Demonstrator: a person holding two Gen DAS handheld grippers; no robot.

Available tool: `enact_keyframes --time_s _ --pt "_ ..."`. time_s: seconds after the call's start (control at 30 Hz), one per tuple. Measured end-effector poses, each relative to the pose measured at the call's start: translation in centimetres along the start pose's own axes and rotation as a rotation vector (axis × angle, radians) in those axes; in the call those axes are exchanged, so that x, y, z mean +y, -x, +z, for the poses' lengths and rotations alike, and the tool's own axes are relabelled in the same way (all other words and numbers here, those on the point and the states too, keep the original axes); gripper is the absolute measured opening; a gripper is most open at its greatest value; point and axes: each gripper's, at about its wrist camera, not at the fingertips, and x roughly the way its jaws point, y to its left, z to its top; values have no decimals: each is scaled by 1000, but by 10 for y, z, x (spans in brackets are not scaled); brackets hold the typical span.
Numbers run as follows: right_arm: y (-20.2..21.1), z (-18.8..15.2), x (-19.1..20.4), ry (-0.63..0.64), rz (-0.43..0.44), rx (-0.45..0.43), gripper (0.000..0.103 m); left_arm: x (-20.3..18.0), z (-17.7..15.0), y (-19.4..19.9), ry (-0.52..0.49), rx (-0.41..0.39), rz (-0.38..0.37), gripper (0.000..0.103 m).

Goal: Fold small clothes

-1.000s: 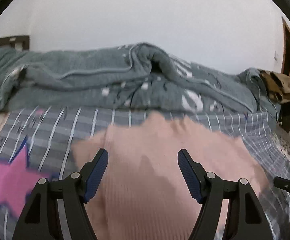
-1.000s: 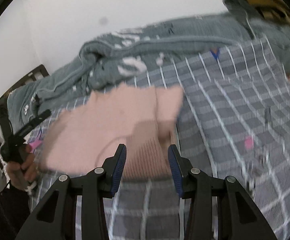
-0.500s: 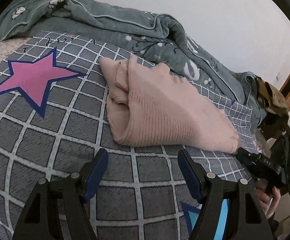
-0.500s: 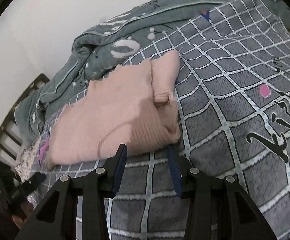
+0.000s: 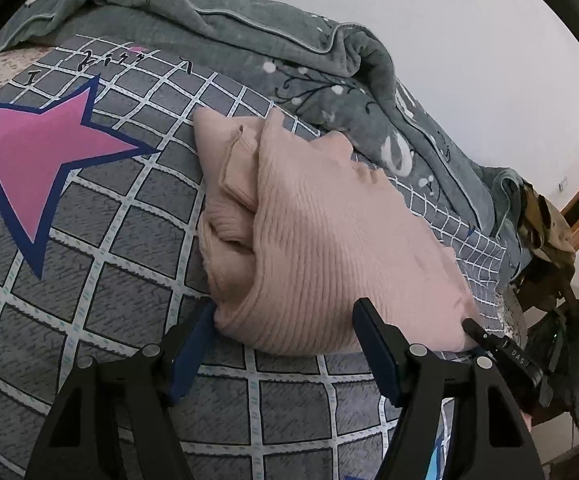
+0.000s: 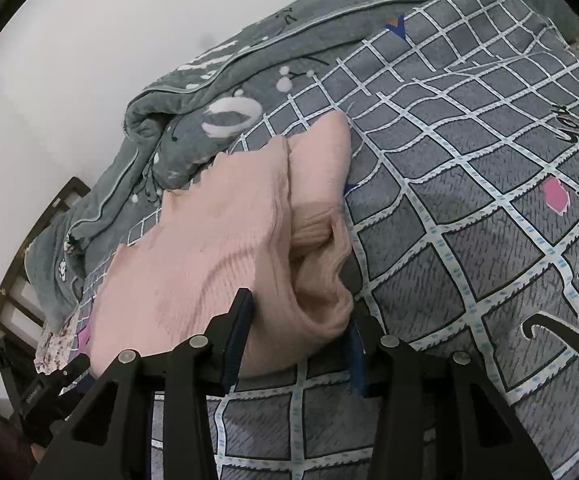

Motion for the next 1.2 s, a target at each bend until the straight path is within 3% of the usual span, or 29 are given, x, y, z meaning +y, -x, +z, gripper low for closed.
enact_keyframes --time_s 0.13,0.6,1.2 --pt "2 -2 -7 -26 20 -22 36 -1 -2 -2 -26 -10 6 68" --pt "5 -5 -4 -19 14 -32 36 -2 -10 -1 -109 -100 -1 69" --pt "8 -7 -3 -20 12 -41 36 -11 -20 6 -139 -150 106 69"
